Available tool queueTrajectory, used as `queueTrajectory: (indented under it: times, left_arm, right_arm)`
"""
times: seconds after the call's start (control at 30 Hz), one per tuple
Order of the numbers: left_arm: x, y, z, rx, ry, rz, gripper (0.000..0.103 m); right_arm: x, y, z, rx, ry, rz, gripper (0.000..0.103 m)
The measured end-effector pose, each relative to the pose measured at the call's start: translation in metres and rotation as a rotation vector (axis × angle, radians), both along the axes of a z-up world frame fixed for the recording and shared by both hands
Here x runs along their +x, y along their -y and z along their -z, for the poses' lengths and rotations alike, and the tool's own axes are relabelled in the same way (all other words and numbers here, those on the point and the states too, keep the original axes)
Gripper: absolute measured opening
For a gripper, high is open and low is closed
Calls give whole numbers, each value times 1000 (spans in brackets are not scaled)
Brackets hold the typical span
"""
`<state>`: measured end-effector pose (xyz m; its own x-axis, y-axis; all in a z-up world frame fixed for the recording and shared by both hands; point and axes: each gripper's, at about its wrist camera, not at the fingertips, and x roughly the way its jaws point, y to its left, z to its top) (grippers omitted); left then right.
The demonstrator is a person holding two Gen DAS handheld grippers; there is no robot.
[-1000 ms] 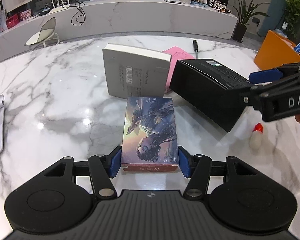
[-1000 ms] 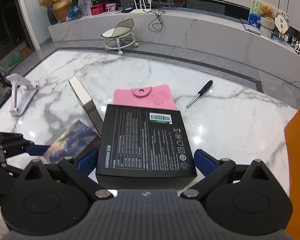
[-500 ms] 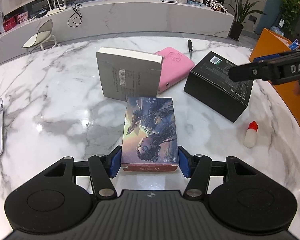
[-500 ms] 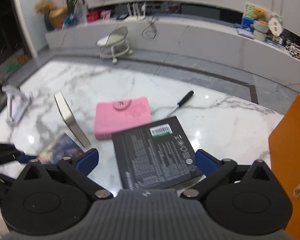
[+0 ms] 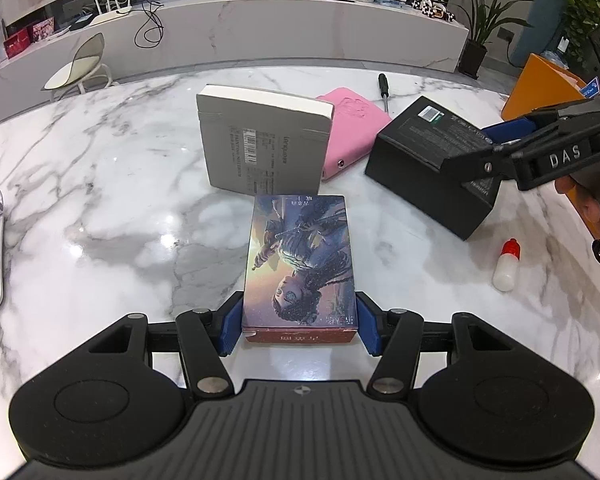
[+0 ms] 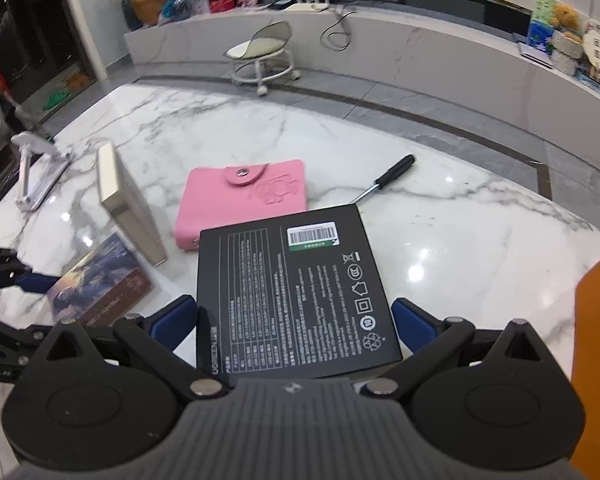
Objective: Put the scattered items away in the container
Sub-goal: 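Close the left tool on the photo-card book while the right tool grasps the black UGREEN box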
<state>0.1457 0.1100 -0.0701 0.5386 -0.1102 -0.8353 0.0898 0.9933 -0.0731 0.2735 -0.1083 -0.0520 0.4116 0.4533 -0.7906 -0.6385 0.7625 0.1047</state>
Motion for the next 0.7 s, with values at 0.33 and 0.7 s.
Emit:
queueTrajectory:
  times: [0.33, 0.7]
  left_arm:
    - [-1, 2, 0, 5, -2, 2, 66]
    - [-1, 4, 0, 7, -3, 5, 66]
  right_arm:
    - [-10, -12, -1, -25, -6, -11, 103]
    - [-32, -39, 23, -309, -105, -115, 103]
